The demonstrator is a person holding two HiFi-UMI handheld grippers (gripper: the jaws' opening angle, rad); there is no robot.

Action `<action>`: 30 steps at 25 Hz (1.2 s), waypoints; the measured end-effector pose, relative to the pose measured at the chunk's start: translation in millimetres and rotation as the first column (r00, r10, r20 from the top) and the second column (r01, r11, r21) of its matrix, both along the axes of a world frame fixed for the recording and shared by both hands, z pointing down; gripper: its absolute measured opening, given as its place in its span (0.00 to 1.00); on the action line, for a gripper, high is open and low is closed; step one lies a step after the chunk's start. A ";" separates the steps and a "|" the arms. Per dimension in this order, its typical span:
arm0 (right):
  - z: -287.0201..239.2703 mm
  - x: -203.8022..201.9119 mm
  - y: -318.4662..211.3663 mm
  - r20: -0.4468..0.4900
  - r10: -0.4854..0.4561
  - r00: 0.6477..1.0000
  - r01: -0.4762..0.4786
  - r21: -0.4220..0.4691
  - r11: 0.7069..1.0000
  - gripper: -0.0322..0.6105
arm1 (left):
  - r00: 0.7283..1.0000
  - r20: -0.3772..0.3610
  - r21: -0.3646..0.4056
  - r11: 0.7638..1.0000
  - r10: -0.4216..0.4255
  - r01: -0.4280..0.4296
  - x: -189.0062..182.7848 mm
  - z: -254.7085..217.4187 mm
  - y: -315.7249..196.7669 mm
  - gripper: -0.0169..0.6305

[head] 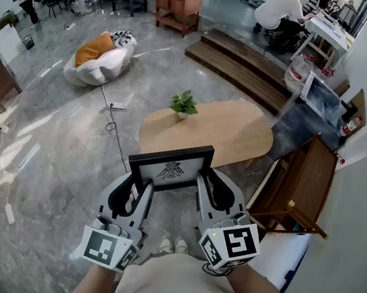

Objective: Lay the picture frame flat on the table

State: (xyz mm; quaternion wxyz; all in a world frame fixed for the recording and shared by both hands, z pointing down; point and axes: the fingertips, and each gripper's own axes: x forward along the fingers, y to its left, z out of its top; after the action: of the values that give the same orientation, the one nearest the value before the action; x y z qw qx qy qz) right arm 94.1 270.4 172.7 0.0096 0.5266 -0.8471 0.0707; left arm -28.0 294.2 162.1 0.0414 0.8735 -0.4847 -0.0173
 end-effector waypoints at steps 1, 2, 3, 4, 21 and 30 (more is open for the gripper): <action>0.0 -0.1 0.2 0.003 -0.002 1.000 0.002 -0.004 1.000 0.13 | 1.000 0.001 -0.004 1.000 -0.002 0.002 -0.1 -0.2 0.3 0.22; 0.1 0.1 0.5 0.006 -0.003 1.000 0.003 -0.008 1.000 0.13 | 1.000 0.002 -0.007 1.000 -0.003 0.003 0.0 -0.3 0.6 0.22; 0.3 0.8 0.8 0.009 -0.003 1.000 0.004 -0.013 1.000 0.13 | 1.000 0.003 -0.011 1.000 -0.004 0.004 0.6 -0.1 0.8 0.22; 0.6 2.0 1.2 0.011 -0.003 1.000 0.003 -0.017 1.000 0.13 | 1.000 0.004 -0.014 1.000 -0.005 0.005 1.7 0.5 1.1 0.22; 20.8 51.7 -3.7 0.038 -0.043 0.998 0.045 -0.054 0.998 0.13 | 0.999 0.023 -0.060 0.997 -0.043 0.045 52.1 22.4 -0.4 0.22; 29.3 81.8 -15.8 0.082 -0.080 0.993 0.084 -0.045 0.996 0.13 | 0.996 0.020 -0.064 0.994 -0.084 0.085 81.9 33.2 -10.5 0.22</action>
State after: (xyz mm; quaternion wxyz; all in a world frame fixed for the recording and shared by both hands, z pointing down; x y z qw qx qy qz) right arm 175.9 254.6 202.0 -0.0086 0.4879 -0.8657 0.1114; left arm 53.9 283.7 195.3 0.0647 0.8506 -0.5217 0.0044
